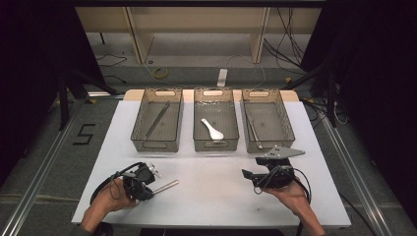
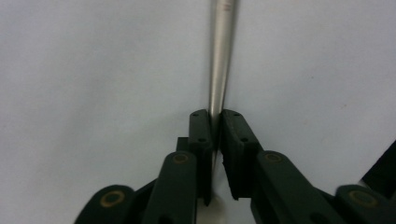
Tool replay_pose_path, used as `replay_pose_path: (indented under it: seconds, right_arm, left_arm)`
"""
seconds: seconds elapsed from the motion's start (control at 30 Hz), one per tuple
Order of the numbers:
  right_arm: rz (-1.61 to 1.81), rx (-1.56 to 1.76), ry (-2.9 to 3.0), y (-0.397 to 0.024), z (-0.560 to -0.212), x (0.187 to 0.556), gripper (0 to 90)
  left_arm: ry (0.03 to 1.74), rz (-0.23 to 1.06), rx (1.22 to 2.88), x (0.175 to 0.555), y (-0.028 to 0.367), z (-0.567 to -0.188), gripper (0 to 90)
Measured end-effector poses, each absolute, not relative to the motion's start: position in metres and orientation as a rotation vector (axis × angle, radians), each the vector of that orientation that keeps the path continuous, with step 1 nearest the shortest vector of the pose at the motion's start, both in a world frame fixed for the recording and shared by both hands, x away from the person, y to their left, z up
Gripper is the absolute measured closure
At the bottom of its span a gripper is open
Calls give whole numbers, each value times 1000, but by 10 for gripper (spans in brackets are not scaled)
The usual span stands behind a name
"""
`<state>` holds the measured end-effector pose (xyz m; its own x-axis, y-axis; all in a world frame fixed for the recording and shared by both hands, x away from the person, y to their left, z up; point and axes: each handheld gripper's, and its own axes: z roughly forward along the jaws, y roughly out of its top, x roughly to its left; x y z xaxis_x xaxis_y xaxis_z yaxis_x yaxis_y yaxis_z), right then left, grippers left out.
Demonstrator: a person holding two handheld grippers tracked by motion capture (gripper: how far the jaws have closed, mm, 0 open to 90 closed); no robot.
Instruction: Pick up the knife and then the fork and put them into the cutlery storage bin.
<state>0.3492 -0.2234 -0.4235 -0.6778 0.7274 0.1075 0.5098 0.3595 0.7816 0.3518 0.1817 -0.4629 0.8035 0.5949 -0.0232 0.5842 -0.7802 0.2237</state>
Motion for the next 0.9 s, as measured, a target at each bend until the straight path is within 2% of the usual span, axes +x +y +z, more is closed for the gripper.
replay_pose_path:
  seconds: [0.2,0.53,0.9]
  right_arm:
    - [1221,1108,2366,-224,-423,349,311]
    - [1237,1088,2370,-222,-422,348,313]
    - [1260,966,2401,-207,-418,339,308]
  left_arm:
    - [911,63,2766,353,184,-463,842]
    - [933,-40,2660,356,184,-455,845]
    - [811,-136,2604,357,148,-440,845]
